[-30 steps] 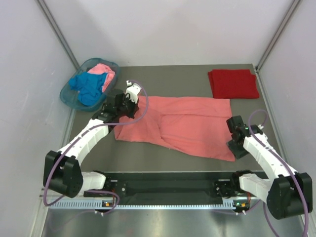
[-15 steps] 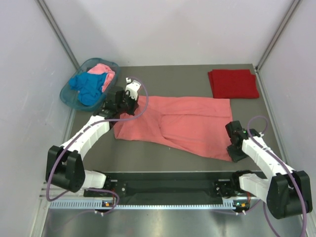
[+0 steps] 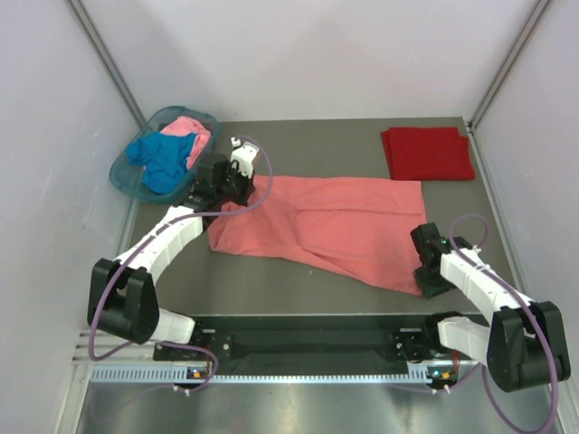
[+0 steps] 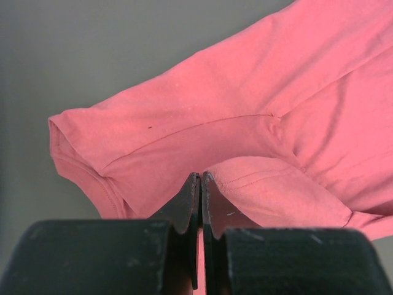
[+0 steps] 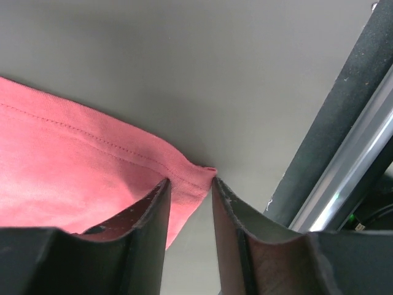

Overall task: Fold and stack the t-shirts
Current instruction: Fold the tshirt

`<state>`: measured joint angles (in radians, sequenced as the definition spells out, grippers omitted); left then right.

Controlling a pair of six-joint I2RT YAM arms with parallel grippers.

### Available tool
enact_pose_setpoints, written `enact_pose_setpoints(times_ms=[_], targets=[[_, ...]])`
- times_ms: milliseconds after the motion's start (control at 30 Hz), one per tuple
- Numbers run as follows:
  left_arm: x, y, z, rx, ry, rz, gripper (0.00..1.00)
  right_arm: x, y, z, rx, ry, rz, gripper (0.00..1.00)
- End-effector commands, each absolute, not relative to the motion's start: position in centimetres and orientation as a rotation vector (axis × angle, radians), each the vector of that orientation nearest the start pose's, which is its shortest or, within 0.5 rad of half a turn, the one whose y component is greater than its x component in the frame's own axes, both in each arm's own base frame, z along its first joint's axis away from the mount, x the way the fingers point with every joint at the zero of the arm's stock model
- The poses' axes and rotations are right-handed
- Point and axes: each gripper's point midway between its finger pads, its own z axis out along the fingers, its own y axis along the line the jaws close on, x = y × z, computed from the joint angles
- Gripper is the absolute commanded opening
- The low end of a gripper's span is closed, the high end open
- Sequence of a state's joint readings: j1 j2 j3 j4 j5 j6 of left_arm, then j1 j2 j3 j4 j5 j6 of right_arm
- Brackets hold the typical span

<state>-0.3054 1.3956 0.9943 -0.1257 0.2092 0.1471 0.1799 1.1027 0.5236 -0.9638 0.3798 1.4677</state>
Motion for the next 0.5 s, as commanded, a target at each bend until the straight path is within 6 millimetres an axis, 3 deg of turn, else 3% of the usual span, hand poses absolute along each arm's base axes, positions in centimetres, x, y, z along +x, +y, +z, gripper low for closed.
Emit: enact_pose_setpoints(times_ms=[0,33,67,100,133,333,467], targets=[[40.3,-15.7,20.7,0.565,1.910,-0.310,0.00,14.6,-0.4,0.3,1.730,2.212,-0.343,0.32],[40.2,-15.7,20.7,0.565,1.911,-0.310,0.00,14.8,-0.6,0.4,1.725,2.202,-0.342,0.27],[40.2,-15.6,20.9,0.566,1.903,-0.309,0.00,14.9,-0.7,0.5,1.720,2.194,-0.338,0.11],[40.1,-15.6,21.0,0.567,1.901,-0.308,0.00,14.9,-0.8,0.5,1.712,2.188,-0.342,0.03],[39.9,-15.5,21.0,0.566,1.901,-0.304,0.00,15.0,-0.9,0.7,1.696,2.189,-0.334,0.00],[39.8,-14.2,22.8,0.553,1.863,-0.222,0.00,16.9,-1.7,3.0,1.527,2.184,-0.308,0.00],[40.1,-13.4,23.3,0.547,1.859,-0.173,0.00,19.4,-1.5,5.2,1.357,2.177,-0.211,0.00]])
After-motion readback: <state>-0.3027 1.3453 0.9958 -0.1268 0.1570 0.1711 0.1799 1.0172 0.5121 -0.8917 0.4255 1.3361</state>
